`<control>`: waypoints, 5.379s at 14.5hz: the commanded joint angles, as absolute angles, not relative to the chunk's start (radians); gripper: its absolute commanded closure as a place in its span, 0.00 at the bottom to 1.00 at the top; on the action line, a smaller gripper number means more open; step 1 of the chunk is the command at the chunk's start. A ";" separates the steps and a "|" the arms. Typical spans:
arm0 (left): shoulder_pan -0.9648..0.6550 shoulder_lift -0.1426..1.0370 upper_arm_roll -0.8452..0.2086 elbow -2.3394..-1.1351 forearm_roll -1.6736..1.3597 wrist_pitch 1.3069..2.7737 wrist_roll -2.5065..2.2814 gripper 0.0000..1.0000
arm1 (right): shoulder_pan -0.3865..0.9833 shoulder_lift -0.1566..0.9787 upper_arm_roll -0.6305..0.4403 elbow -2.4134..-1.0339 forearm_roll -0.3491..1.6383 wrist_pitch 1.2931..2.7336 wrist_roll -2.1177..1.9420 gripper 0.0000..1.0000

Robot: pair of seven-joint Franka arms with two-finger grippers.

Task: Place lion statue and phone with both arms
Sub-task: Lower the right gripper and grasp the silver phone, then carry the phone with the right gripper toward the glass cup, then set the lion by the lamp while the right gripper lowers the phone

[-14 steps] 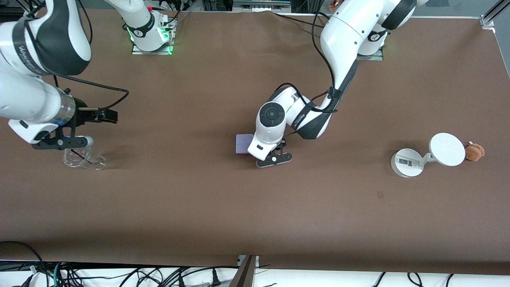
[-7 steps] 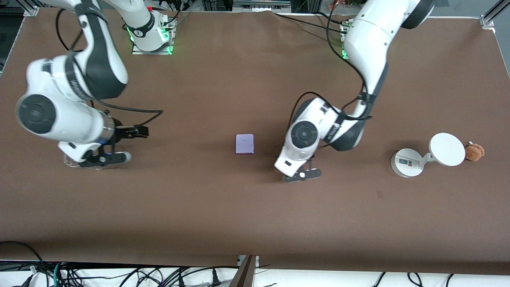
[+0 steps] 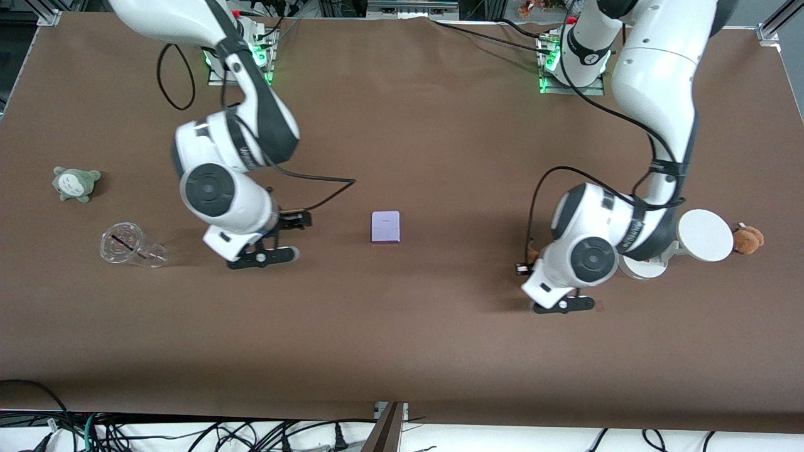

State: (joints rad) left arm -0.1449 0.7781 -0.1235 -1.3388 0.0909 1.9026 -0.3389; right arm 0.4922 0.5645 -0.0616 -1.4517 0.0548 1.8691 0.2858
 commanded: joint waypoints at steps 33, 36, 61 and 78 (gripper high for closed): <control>0.061 0.718 -0.153 -1.546 0.043 2.122 0.028 1.00 | 0.776 0.865 -0.071 -1.439 0.132 2.306 0.675 0.22; 0.095 0.716 -0.199 -1.539 0.032 2.099 0.029 1.00 | 0.773 0.865 -0.072 -1.439 0.130 2.306 0.675 0.51; 0.110 0.724 -0.199 -1.535 -0.017 2.103 0.038 0.26 | 0.443 0.746 -0.275 -1.496 0.135 2.051 0.124 0.55; 0.098 0.255 -0.206 -1.503 -0.054 1.562 -0.282 0.00 | 0.258 0.695 -0.276 -1.658 0.184 2.154 -0.100 0.55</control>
